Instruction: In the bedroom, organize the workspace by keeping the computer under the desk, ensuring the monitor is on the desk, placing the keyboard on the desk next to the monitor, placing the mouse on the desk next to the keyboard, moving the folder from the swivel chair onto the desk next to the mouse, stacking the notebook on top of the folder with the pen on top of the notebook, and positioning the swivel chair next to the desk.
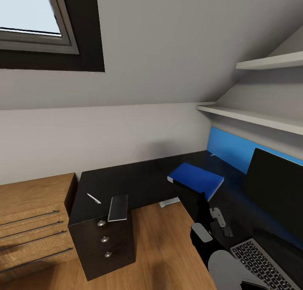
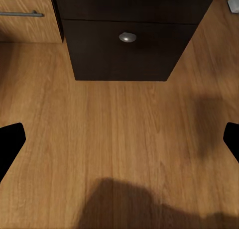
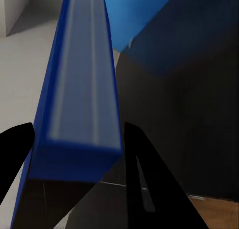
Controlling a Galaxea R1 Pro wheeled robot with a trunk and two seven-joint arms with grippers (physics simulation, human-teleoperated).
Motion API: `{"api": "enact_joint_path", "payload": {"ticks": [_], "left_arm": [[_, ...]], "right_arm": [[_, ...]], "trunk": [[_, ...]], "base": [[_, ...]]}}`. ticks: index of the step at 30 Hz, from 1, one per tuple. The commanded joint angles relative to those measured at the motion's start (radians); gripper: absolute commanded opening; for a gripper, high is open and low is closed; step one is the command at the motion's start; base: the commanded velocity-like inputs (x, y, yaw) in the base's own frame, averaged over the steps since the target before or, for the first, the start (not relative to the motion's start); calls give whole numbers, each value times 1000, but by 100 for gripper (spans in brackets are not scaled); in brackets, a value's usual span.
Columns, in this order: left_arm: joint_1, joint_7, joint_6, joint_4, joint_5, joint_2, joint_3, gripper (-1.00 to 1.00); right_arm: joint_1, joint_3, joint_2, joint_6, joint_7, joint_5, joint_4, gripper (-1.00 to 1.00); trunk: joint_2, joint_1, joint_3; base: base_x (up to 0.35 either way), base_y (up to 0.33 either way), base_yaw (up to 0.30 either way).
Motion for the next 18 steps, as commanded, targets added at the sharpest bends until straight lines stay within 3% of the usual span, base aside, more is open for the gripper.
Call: {"api": "enact_joint_path", "payload": {"ticks": [1, 5, 11, 18], "left_arm": [[-1, -3, -3, 0, 0, 0, 4, 100], [-1, -3, -3, 0, 0, 0, 4, 100], [-1, -3, -3, -1, 1, 0, 5, 100], [-1, -3, -3, -1, 1, 0, 6, 100]], "right_arm": [[-1, -2, 4, -10, 11, -10, 6, -100], [-1, -5, 17, -52, 7, -27, 24, -100], [-1, -5, 18, -70, -15, -135, 28, -100], [-1, -4, 18, -67, -17, -155, 30, -100]], "trunk": [[-2, 0, -2], [-2, 0, -2], [-2, 0, -2], [-2, 0, -2]], "base": [[0, 0, 0], [0, 0, 0], [0, 0, 0], [-1, 0, 0]]}}
